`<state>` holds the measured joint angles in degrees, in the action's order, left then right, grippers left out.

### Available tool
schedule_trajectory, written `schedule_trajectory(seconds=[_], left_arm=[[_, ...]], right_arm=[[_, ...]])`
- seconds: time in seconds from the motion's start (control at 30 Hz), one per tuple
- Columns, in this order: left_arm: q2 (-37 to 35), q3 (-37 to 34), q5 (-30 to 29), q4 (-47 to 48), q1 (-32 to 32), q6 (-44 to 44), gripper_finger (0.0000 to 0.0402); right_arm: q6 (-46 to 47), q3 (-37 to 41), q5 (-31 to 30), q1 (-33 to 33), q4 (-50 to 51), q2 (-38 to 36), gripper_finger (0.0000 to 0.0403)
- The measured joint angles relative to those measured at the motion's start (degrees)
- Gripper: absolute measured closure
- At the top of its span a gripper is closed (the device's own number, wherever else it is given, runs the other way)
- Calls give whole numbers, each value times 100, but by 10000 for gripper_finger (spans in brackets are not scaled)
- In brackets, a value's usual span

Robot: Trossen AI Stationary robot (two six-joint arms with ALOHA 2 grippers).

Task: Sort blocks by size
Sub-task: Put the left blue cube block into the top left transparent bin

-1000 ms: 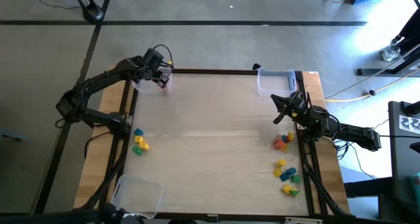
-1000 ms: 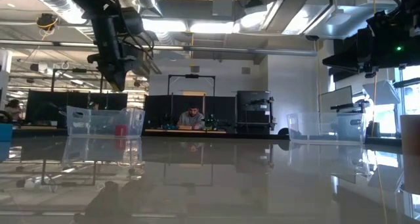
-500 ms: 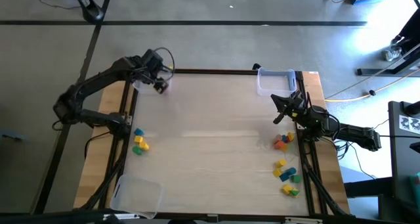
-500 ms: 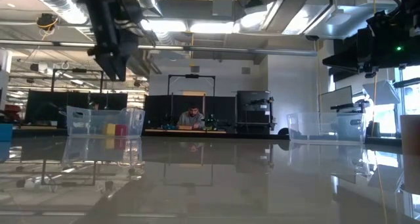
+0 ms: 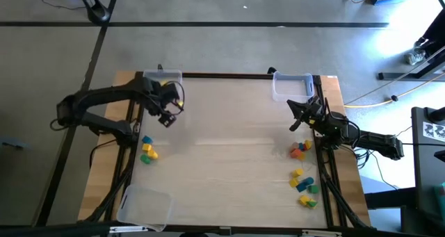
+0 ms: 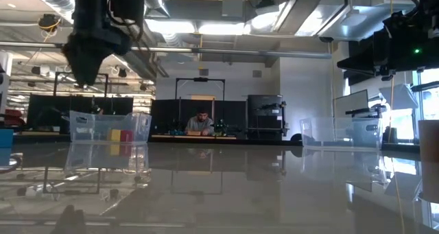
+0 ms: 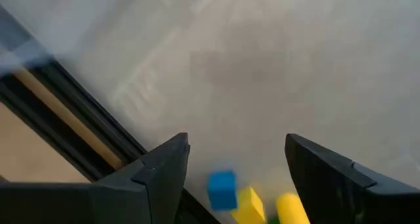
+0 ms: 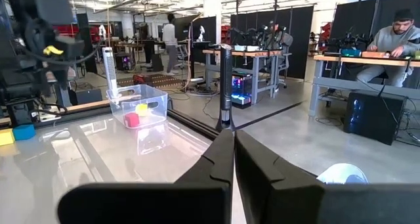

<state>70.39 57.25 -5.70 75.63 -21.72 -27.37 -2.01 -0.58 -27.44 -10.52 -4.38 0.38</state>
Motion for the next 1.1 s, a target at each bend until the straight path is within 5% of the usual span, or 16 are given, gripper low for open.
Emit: schedule_trajectory(seconds=[0.4, 1.1], left_arm=[[479, -656, 531, 384, 724, -721, 160], [1545, -1160, 977, 587, 938, -1371, 160]], right_arm=[[-300, 0, -4, 0, -171, 2, 386], [-285, 0, -2, 0, -89, 2, 386]])
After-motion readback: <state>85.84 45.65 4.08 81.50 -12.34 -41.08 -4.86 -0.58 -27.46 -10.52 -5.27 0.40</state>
